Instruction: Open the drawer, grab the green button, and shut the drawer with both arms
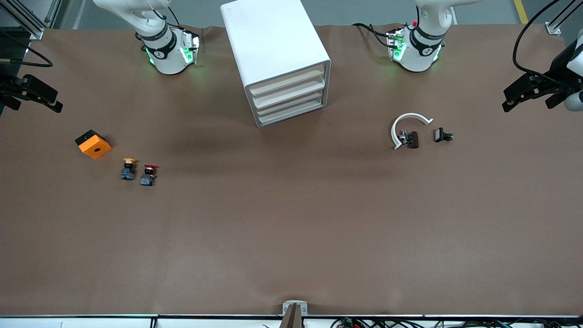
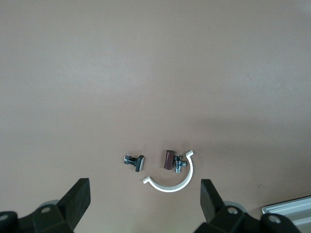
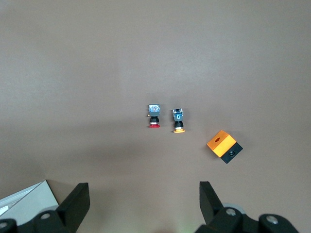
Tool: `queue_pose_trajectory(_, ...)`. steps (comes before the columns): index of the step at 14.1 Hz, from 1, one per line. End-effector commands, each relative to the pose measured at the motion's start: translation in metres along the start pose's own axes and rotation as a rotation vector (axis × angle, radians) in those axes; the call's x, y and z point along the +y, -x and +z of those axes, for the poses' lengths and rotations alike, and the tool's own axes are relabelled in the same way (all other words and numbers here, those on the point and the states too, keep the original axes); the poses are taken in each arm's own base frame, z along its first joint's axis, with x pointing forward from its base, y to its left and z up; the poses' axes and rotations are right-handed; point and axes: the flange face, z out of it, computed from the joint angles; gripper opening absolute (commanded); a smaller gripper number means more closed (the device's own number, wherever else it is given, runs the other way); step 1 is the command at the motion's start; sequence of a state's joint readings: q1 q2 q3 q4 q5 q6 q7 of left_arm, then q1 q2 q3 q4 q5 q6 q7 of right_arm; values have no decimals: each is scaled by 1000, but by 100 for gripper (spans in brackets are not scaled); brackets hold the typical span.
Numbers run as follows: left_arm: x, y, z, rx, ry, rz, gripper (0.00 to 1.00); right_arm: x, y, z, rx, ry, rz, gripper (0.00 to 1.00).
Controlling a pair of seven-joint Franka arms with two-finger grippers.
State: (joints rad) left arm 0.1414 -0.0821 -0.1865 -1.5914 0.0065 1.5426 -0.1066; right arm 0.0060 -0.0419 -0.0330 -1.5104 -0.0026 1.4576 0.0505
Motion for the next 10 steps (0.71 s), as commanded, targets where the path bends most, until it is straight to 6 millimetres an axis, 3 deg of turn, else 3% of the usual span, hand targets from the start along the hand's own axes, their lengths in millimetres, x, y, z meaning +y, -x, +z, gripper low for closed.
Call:
queue_pose_trajectory(1,-2,1,-4,-7,2,5,100,2,-2,-5,-2,-8,17,100)
queue_pose_trajectory(5,1,-9,7,-25,3,16,100,2,-2,-5,0,-8,17,100)
queue_pose_trajectory(7,12,-31,13,-33,16,34,100,1,-2,-5,1,-13,14,100)
queue_pose_trajectory(10,41,-57,55,-101,26,83,100,-4,-2,-5,4,-11,7,100)
